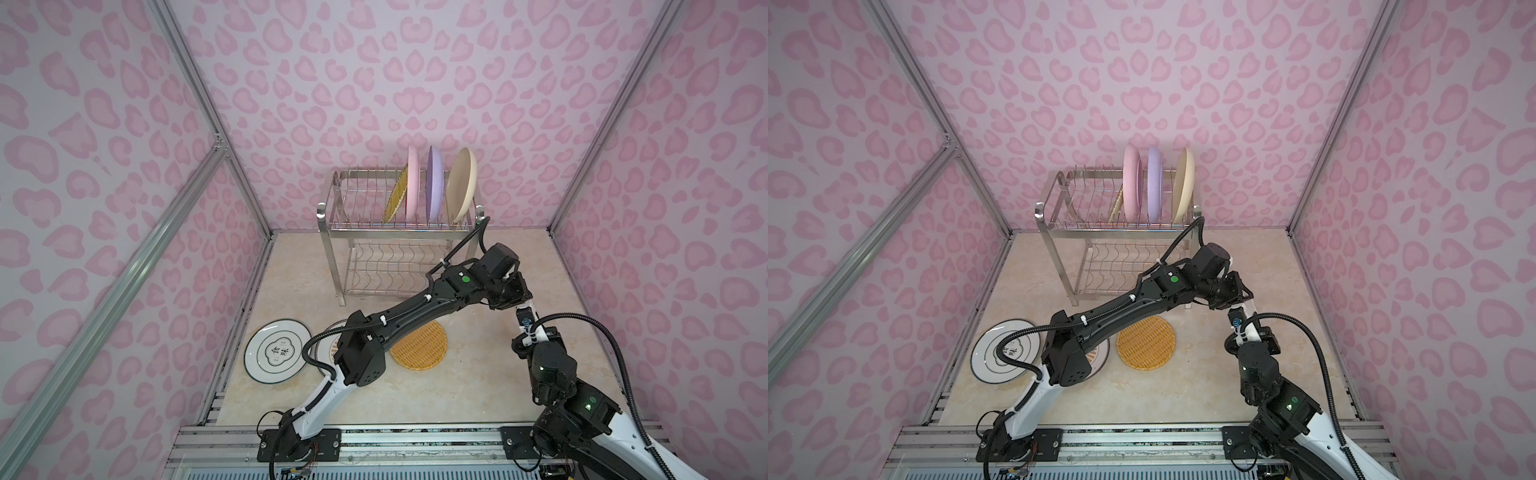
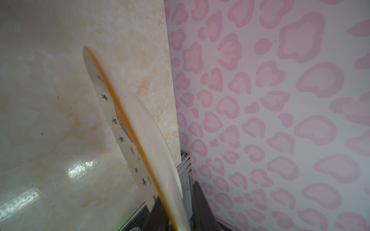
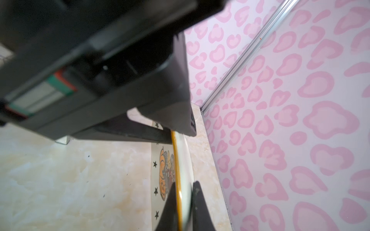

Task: Load plates into a dish rack
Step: Place the plate on the dish rack.

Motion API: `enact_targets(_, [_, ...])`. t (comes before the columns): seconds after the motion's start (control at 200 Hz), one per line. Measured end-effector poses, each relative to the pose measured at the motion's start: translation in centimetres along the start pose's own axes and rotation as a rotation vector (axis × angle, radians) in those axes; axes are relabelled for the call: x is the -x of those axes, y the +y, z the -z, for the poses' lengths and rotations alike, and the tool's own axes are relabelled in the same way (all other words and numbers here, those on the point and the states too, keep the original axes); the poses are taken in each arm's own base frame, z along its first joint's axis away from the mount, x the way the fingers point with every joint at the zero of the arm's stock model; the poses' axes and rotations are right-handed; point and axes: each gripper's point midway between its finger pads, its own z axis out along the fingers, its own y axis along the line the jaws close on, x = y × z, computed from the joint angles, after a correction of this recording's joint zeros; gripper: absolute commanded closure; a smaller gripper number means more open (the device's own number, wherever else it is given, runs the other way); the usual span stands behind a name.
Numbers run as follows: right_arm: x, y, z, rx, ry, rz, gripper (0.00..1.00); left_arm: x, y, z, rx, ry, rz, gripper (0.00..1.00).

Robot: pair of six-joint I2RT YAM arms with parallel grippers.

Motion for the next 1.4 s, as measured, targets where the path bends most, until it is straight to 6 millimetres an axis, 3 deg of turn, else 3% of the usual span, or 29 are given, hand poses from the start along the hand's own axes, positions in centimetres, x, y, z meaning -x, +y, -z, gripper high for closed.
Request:
enact_targets(0.035, [-0.1, 0.0, 0.0, -0.001, 0.002, 0.019, 1.00, 0.0, 0.0, 0.0, -0.001, 0.000, 0.016, 0.96])
enact_targets(0.115, [-0.1, -0.2, 0.1, -0.009, 0.001, 0.022, 1.00, -0.1, -0.4, 0.0, -0.018, 0.012, 0.086, 0.96])
enact_targets(0.36, [-0.1, -0.3, 0.4, -0.002, -0.015, 0.018, 1.00, -0.3, -0.4, -0.1, -0.021, 0.026, 0.080, 0.96])
enact_targets(0.435, [-0.2, -0.2, 0.4, 0.005, -0.013, 0.018, 0.72, -0.3, -0.4, -0.1, -0.019, 0.027, 0.076, 0.96])
enact_targets(0.53, [1.0, 0.0, 0.6, 0.042, -0.059, -0.087, 0.48, -0.3, -0.6, -0.1, -0.031, 0.028, 0.016, 0.96])
enact_targets(0.626, [3.1, -1.4, 1.3, 0.036, -0.130, -0.239, 0.36, -0.2, 0.0, -0.1, -0.006, 0.019, -0.004, 0.96])
enact_targets(0.776, [4.1, -1.9, 2.0, 0.073, -0.158, -0.323, 0.23, 0.0, 0.4, -0.1, 0.009, 0.007, -0.035, 0.96])
enact_targets(0.791, [4.1, -2.1, 2.1, 0.074, -0.160, -0.332, 0.19, 0.1, 0.4, -0.1, 0.010, 0.005, -0.038, 0.96])
enact_targets(0.806, [4.2, -2.2, 2.1, 0.075, -0.162, -0.342, 0.06, 0.1, 0.4, -0.1, 0.010, 0.004, -0.042, 0.96])
enact_targets(0.821, [4.3, -2.3, 2.2, 0.076, -0.164, -0.353, 0.02, 0.1, 0.4, -0.1, 0.011, 0.003, -0.045, 0.96])
enact_targets(0.991, [4.8, -3.6, 3.0, 0.079, -0.164, -0.432, 0.01, -0.3, 1.2, -0.5, 0.033, 0.011, -0.055, 0.96])
enact_targets(1.131, [5.2, -5.0, 2.8, 0.026, -0.108, -0.513, 0.01, -1.4, 3.2, -1.5, 0.084, 0.026, -0.092, 0.96])
enact_targets(1.231, [6.0, -6.0, 2.6, -0.007, -0.065, -0.568, 0.01, -2.3, 3.1, -1.9, 0.069, 0.028, -0.140, 0.96])
enact_targets(1.401, [6.0, -7.1, 1.6, -0.038, -0.011, -0.640, 0.01, -3.9, 3.2, -0.3, 0.090, 0.013, -0.221, 0.96])
